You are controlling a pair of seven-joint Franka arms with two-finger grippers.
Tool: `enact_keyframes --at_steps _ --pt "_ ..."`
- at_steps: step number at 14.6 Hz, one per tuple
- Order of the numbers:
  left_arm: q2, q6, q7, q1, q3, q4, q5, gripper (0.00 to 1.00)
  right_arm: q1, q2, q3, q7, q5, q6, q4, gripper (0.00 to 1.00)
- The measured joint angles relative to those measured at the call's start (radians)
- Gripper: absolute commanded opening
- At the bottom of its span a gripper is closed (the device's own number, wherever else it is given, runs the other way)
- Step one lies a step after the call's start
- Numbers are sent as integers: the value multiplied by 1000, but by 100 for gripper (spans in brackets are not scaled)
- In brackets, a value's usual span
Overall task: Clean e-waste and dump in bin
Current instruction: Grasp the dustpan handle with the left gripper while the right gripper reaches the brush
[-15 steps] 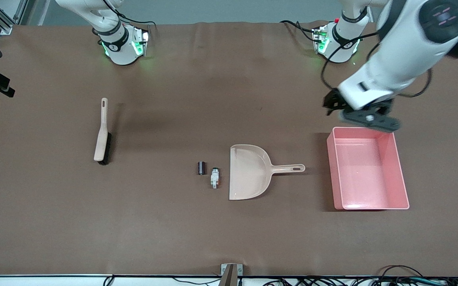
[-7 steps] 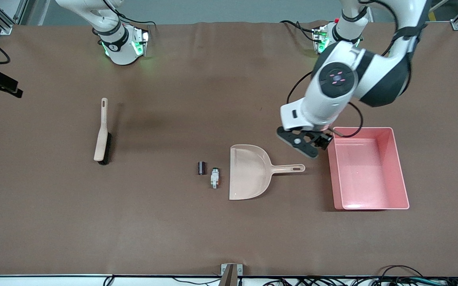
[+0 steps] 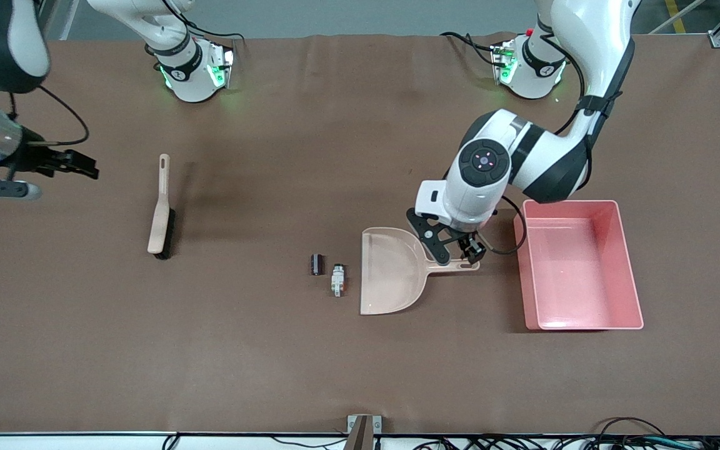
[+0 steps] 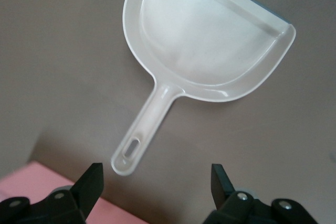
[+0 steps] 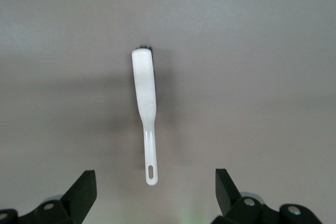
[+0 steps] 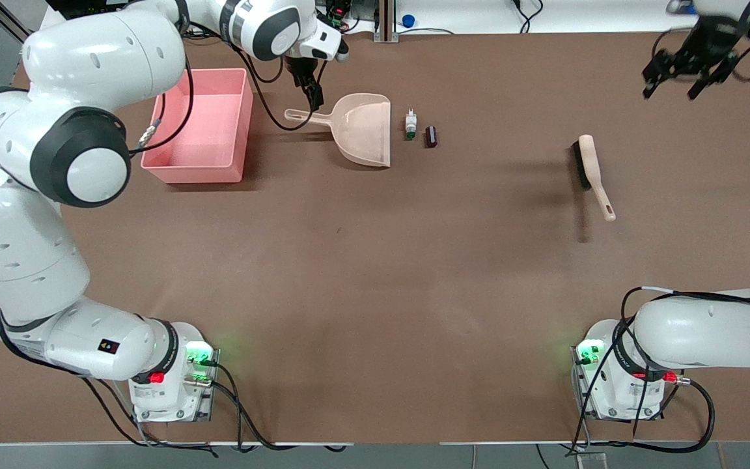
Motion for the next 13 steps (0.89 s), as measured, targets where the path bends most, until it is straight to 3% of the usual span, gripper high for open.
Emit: enact_keyframes --at_steps 4,7,13 --pt "16 172 144 24 0 -79 1 86 25 -113 4 -2 0 218 -295 100" --pt "40 289 241 44 0 -129 1 86 60 -141 6 -5 -1 423 -485 100" --pt "106 381 340 41 -1 -137 8 81 67 -142 5 -154 -4 676 -647 100"
